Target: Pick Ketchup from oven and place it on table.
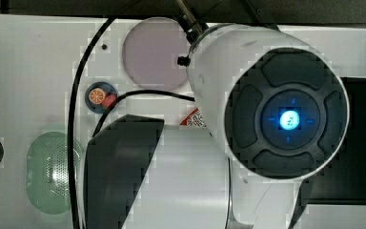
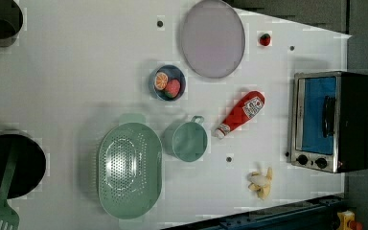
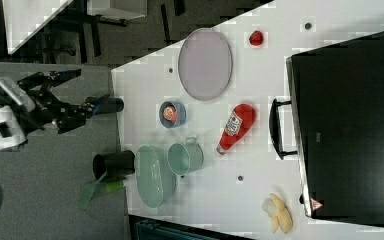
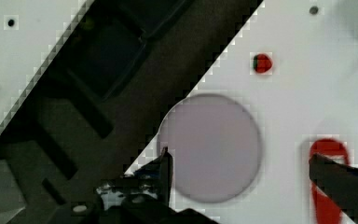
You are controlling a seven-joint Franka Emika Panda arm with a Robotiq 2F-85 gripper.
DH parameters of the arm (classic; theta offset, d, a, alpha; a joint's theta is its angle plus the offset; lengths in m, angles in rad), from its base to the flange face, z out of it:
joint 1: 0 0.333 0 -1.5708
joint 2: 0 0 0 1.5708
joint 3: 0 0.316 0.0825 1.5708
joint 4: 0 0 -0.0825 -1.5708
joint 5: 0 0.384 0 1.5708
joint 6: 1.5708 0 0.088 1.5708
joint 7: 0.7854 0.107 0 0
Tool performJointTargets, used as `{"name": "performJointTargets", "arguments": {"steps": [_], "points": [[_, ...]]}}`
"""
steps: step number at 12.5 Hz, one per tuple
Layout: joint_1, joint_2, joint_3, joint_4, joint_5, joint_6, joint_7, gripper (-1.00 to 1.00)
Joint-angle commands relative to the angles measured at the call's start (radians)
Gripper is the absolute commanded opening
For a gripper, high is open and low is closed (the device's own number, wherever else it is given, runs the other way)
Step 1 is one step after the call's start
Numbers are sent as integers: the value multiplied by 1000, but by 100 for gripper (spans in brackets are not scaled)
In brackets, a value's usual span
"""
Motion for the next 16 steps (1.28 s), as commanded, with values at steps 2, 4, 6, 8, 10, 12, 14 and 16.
{"name": "performJointTargets", "arguments": {"steps": [2,4,6,8,10,12,14,16], "points": [[6,65,-6,51,-56,-362,129,100],[7,62,-4,90,-56,-486,144,100],[8,64,-3,105,-56,-449,144,100],[8,67,-3,104,-56,-439,144,100],[8,71,-3,94,-56,-439,144,100],[8,74,-3,94,-56,-439,144,100],[8,74,-3,94,-56,-439,144,100],[8,74,-3,94,-56,-439,144,100]]}}
